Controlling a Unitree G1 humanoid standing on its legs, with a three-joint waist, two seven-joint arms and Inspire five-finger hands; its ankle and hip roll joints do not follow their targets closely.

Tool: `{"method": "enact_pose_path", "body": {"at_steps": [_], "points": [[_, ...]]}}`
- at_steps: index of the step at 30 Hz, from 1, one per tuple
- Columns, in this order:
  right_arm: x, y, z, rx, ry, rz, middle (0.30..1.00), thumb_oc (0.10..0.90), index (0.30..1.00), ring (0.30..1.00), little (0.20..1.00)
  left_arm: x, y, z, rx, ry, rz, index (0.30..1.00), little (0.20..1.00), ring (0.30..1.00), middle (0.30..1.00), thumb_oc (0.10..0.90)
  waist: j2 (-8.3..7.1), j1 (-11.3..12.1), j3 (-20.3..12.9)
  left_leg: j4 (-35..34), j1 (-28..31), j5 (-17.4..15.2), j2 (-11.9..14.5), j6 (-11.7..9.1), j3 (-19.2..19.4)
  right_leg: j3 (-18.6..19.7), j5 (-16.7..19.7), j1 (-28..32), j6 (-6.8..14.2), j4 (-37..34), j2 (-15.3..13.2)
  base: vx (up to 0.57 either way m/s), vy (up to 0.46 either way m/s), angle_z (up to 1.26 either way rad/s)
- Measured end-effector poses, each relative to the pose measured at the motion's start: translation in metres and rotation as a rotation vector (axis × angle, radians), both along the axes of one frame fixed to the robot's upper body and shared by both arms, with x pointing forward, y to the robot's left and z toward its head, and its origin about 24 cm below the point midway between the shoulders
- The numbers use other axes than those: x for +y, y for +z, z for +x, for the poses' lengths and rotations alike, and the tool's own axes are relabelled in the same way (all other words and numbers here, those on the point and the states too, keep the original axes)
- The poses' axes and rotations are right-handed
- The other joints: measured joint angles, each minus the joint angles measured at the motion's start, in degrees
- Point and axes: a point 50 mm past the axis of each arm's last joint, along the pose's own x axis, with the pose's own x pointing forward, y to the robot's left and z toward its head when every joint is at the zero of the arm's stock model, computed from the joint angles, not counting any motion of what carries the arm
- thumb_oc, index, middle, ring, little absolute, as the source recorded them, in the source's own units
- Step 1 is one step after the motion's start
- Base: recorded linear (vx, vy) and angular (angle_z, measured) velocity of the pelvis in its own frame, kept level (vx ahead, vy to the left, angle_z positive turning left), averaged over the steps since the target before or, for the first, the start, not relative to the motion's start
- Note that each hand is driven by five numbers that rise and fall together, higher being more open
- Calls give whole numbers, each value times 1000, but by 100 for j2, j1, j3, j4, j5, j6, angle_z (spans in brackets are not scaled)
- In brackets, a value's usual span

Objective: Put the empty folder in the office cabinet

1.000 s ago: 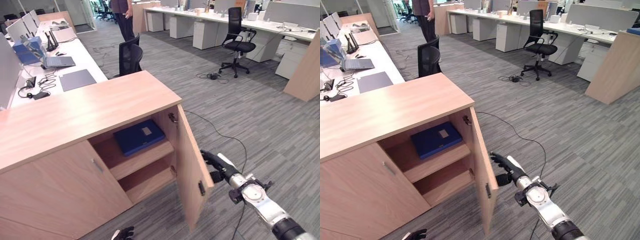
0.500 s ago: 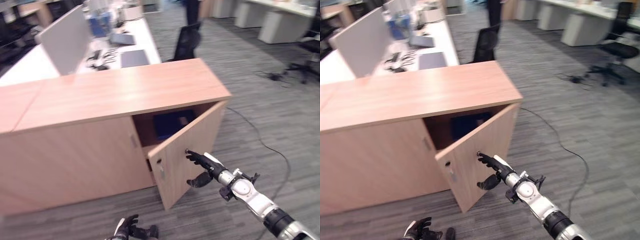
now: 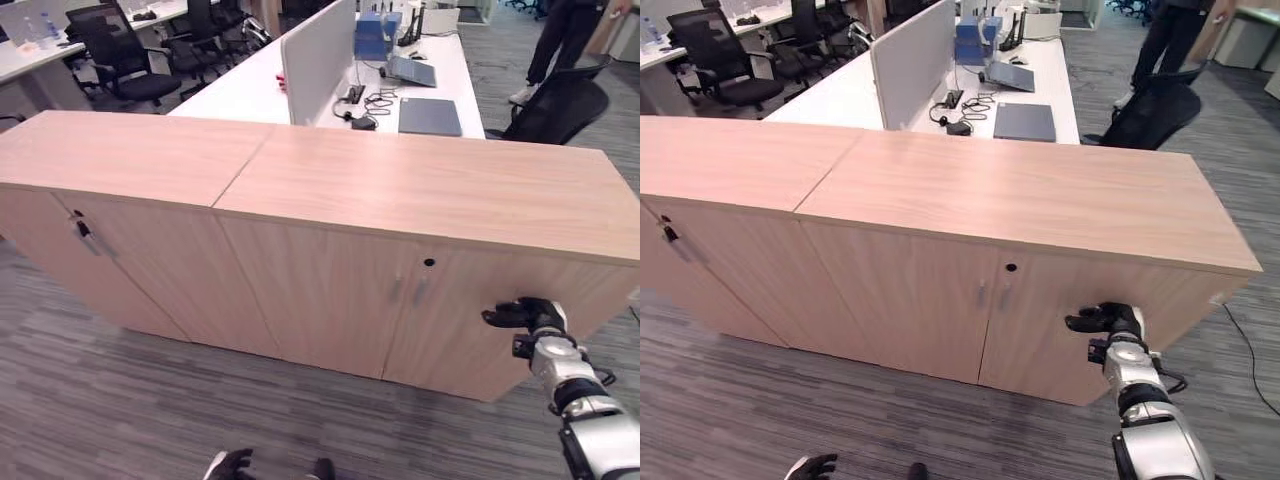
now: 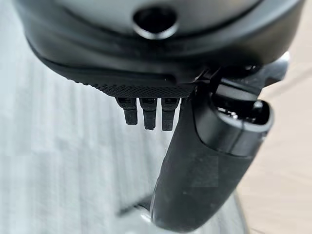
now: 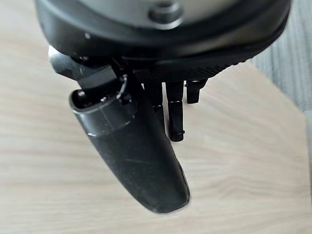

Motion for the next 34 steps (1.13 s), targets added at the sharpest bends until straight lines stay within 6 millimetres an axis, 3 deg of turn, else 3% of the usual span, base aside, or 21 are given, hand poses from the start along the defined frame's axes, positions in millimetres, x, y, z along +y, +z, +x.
{"method": "enact_pose_path", "body": {"at_steps": [2,3,4,6,9,12,14,16,17,18,21,22,25,29,32,34], "points": [[-9,1,-5,12,-27,-5,900,800,900,900,900,1,1,3,-13,-2,1,900,900,900,900,800,68,-103,56,2,-3,33,29,4,-188,333,-154,131,-106,-849,391,110,-115,58],[-13,1,-7,23,-43,-7,900,800,900,900,900,0,1,3,-14,-12,-4,900,900,900,900,800,99,-120,91,-21,-30,26,-2,-58,-259,414,-124,189,-226,-1631,581,52,-102,39],[-14,1,-8,20,-50,1,900,800,900,900,900,0,1,3,-14,-11,-2,900,900,900,900,800,56,-155,121,-22,-7,41,-57,-80,-280,388,38,157,-273,-1932,583,47,-100,41],[-18,-1,-12,19,-90,31,900,800,900,900,900,-1,1,4,-19,-10,-7,900,900,900,900,800,30,-295,122,-28,-31,39,-123,-151,-442,604,526,354,-389,-2341,654,60,-76,45],[-25,3,-13,13,-111,26,900,800,900,900,900,-14,-2,4,-37,-3,-45,900,900,900,900,800,237,-281,87,-29,-252,13,73,-290,-544,562,632,394,-496,-2786,891,68,-94,12],[-26,4,-14,14,-111,23,900,800,900,900,900,-25,-6,2,-39,23,-81,900,900,900,900,800,273,-354,85,-27,-294,10,154,-411,-545,385,770,350,-706,-2831,938,39,-71,15],[-8,-10,-19,2,-48,41,900,800,900,900,900,-41,-10,-6,-35,28,-132,900,900,900,900,800,336,-413,65,-27,-234,-2,232,-486,-538,347,799,383,-750,-2832,1000,10,-52,-5],[7,-13,-25,-73,2,72,900,800,900,900,900,-41,-9,-9,-41,38,-133,900,900,900,900,800,338,-468,60,-30,-220,8,283,-525,-492,389,799,378,-765,-2832,1053,-41,-59,-21],[21,-24,-29,-50,57,97,900,800,900,900,900,-44,-10,-12,-33,36,-148,900,900,900,900,800,368,-582,46,-31,-197,7,302,-527,-497,414,808,358,-778,-2828,1070,-51,-148,-4],[42,-41,-58,-84,122,120,900,800,900,900,900,-43,-10,-14,-34,49,-154,900,900,900,900,800,403,-634,-22,-30,-147,32,326,-556,-417,441,844,385,-845,-2829,1088,31,-100,-17],[82,-89,-117,133,286,174,900,800,900,900,900,-46,-11,-23,-14,48,-181,900,900,900,900,800,503,-764,-100,-31,-88,-15,365,-586,-315,504,852,425,-879,-2829,1114,-8,-72,-15],[86,-109,-137,268,313,185,900,800,900,900,900,-47,-11,-22,-12,39,-183,900,900,900,900,800,520,-863,-107,-30,-62,-11,368,-579,-295,508,855,442,-880,-2831,1115,18,-57,-5],[83,-145,-201,552,169,253,900,800,900,900,900,-49,-9,-16,-40,29,-196,900,900,900,900,800,551,-901,-115,-31,65,-39,399,-601,-122,647,830,472,-901,-2833,1140,-37,-53,-25],[71,-146,-209,572,122,237,900,800,900,900,900,-51,-5,-3,-89,23,-228,900,900,900,900,800,557,-1019,-118,-32,104,-147,451,-635,69,790,840,448,-896,-2832,1172,-11,-40,-27],[67,-143,-199,555,129,222,900,800,900,900,900,-62,3,23,-173,-12,-283,900,900,900,900,800,470,-1047,-140,-33,206,-169,533,-678,201,882,844,392,-897,-2833,1239,-11,-49,-25],[68,-142,-194,544,145,215,900,800,900,900,900,-66,5,27,-199,-10,-305,900,900,900,900,800,444,-1049,-167,-33,203,-173,569,-686,269,929,845,370,-899,-2832,1270,-7,-32,-29]]}}
